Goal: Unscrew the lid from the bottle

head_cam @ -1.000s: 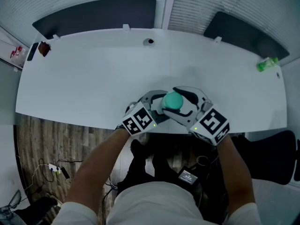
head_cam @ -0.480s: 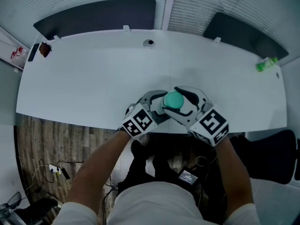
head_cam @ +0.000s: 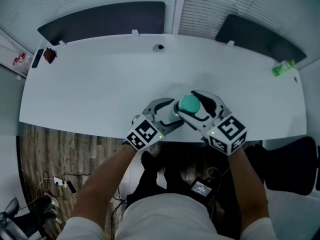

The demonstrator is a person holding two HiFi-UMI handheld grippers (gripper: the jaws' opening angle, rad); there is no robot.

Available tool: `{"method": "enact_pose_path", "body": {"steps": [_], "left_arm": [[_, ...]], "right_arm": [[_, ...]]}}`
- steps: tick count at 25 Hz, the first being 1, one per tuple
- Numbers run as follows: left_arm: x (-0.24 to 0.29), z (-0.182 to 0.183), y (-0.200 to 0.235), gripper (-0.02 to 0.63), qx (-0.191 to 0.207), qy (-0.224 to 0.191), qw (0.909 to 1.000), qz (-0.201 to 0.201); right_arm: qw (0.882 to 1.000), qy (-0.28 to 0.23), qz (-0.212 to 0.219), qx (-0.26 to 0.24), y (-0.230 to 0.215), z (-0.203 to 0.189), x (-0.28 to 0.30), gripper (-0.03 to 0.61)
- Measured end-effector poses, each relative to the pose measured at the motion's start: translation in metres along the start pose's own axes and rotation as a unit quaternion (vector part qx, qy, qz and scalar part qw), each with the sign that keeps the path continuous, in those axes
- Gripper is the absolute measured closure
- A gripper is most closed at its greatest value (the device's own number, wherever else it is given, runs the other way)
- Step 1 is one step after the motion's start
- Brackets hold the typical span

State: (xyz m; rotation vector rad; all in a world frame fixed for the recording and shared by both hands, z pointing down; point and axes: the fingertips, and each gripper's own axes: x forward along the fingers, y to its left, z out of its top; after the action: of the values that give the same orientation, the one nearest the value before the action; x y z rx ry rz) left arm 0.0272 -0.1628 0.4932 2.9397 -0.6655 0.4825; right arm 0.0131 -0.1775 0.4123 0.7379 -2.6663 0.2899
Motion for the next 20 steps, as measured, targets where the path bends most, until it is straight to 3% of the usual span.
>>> {"method": "enact_pose_path", "body": {"steps": [11,20], "left_arm": [[-0.026,0.004,-0.003,0.285,-0.075,-0.020,0.9969,0.008],[-0.051,0.031,-0.002,0.288,-0.119,-0.072,0.9899,0.029]], "right_arm": [[0.997,-0.020,-0.042,0.062,-0.014,0.000,-0.010,0.270],[0.992,-0.046,-0.067,0.093,-0.021,0.004,-0.023,0.270]]}}
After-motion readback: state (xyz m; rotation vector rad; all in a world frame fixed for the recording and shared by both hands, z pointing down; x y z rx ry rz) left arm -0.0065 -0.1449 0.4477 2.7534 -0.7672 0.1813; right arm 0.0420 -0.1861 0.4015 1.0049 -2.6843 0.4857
